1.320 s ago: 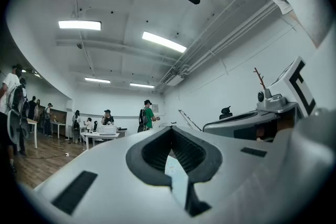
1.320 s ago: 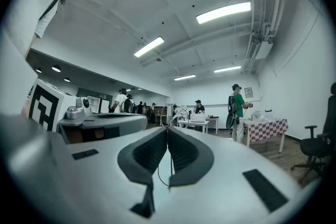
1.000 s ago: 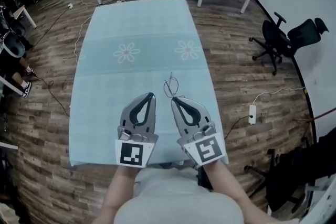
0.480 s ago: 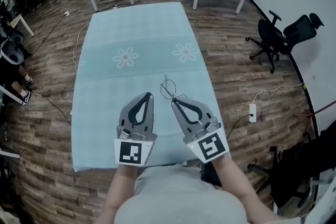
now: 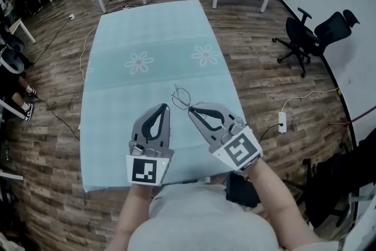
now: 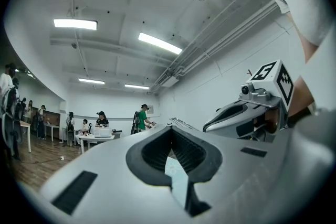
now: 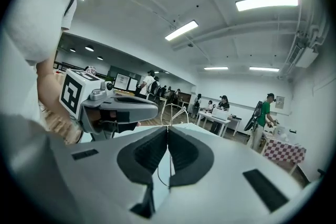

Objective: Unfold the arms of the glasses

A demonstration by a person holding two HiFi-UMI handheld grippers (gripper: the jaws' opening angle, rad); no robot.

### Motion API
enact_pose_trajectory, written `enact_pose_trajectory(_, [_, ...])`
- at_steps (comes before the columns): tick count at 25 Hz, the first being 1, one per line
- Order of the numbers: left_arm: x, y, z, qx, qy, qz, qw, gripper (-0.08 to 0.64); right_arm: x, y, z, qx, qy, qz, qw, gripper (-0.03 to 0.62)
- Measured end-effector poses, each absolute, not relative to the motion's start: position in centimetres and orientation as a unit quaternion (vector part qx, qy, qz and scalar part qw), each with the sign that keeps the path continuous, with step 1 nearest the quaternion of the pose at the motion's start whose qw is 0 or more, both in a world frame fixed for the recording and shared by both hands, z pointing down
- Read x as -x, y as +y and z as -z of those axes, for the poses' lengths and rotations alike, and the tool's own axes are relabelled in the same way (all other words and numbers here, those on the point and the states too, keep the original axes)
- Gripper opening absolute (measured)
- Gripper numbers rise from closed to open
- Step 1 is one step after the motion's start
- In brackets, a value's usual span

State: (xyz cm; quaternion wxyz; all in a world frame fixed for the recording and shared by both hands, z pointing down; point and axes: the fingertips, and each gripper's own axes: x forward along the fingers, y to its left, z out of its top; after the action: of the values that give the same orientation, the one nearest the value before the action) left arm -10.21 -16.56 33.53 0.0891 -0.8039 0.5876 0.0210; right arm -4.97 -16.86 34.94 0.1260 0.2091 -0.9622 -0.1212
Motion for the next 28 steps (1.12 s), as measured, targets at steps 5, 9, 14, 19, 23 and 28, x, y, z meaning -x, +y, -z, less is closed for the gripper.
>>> enact_pose_trajectory(5, [10.7, -16.2, -33.9, 0.804, 0.589, -0.019, 0.081, 0.009, 5.4, -16.8, -35.8, -0.18, -0.964, 0.107, 0.163, 0.011])
enact_pose_trajectory(9, [10.7, -16.0, -33.8, 0.806, 0.586, -0.021, 0.086, 0.009, 5.5, -16.3, -36.9, -0.162, -0.966, 0.091, 0.182, 0.011])
enact_pose_trajectory(14, [10.6, -16.1, -33.7, 0.809, 0.582, -0.019, 0.087, 0.009, 5.4, -16.3, -38.2, -0.135, -0.967, 0.042, 0.214, 0.011])
enact_pose_trajectory(19, [10.8, -16.2, -33.8, 0.811, 0.579, -0.017, 0.085, 0.009, 5.2, -16.7, -39.2, -0.116, -0.965, -0.024, 0.232, 0.011])
enact_pose_trajectory(23, [11.1, -16.4, -34.0, 0.812, 0.578, -0.017, 0.082, 0.009, 5.2, -16.9, -39.8, -0.1, -0.963, -0.066, 0.241, 0.011])
enact_pose_trajectory(28, [11.3, -16.3, -34.3, 0.812, 0.578, -0.018, 0.079, 0.008, 5.3, -17.0, -40.4, -0.079, -0.958, -0.127, 0.245, 0.011])
